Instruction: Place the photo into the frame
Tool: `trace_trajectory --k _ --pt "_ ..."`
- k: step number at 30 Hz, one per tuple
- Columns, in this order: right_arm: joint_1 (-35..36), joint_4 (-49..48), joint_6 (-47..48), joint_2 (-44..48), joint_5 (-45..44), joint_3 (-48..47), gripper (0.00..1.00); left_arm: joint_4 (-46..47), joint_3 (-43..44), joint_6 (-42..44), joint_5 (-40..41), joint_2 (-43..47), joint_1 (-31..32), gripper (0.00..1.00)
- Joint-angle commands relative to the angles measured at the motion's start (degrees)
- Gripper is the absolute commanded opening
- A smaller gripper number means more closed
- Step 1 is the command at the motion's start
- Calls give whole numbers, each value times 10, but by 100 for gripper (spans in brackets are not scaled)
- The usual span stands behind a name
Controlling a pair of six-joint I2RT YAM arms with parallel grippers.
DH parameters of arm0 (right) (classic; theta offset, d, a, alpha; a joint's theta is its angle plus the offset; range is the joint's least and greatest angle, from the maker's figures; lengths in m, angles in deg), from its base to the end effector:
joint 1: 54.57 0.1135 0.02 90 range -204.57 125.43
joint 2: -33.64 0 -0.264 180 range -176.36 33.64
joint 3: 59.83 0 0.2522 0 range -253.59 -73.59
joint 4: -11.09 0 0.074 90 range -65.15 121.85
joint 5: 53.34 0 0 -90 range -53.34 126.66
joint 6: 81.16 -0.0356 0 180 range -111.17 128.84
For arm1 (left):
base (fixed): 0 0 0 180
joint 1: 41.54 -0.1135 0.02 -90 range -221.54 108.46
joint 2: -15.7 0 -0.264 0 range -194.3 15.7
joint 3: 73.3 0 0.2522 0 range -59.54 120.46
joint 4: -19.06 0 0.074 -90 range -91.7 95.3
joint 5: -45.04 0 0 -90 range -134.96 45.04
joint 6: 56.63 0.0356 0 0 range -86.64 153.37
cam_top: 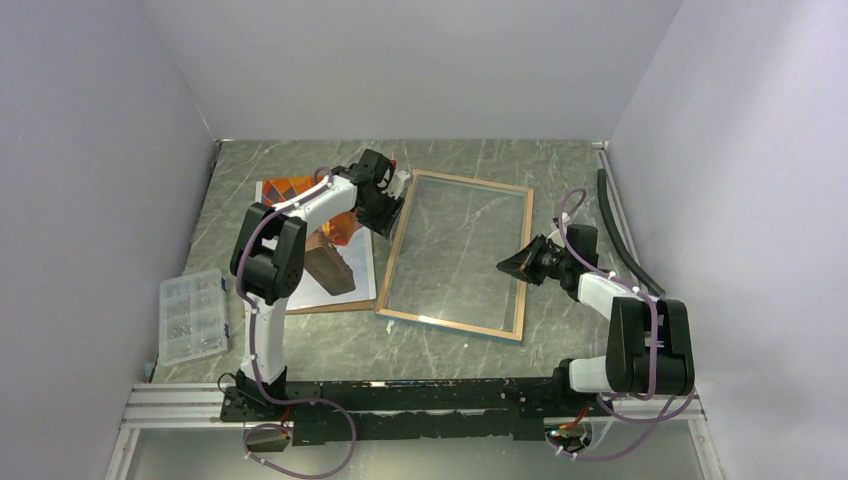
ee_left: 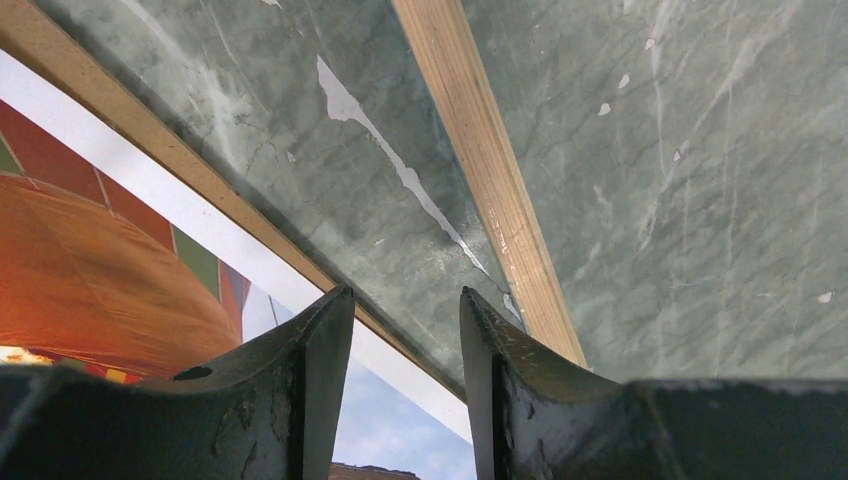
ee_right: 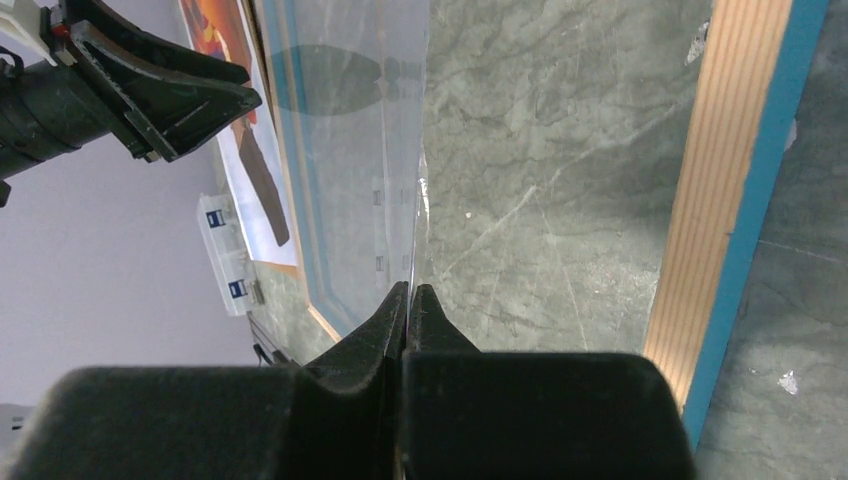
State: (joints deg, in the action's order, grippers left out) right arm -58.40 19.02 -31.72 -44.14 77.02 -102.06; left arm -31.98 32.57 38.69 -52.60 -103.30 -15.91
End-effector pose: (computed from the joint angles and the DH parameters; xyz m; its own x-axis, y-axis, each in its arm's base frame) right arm 0.2437 0.0068 0.1553 -0.7934 0.5497 -0.2615 0.1289 0.5716 0.8104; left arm 0.3958 -0.1951 0.1887 -0.7634 0.4682 -0.4449 0.5541 0.8287 -0.0788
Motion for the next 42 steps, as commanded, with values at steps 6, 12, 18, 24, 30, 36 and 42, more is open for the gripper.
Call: trace_trajectory --k 6,12,18,24,30,36,42 --pt "-3 -30 -4 19 -15 6 0 12 -4 8 6 0 6 48" --pt "-11 -23 -3 27 -25 4 0 13 -4 9 7 -4 8 48" --pt "-20 -31 -6 23 -26 6 0 14 -4 9 8 -4 9 48" --pt "-24 -50 -16 2 -12 11 0 13 -3 10 8 -5 10 47" --pt "-26 -48 -6 -11 -2 8 0 15 -3 13 8 -7 12 47" --pt "-28 -41 4 -19 3 -9 0 17 -6 13 8 -8 14 46" --pt "-29 -39 8 -20 8 -20 0 20 -15 11 16 -9 20 42"
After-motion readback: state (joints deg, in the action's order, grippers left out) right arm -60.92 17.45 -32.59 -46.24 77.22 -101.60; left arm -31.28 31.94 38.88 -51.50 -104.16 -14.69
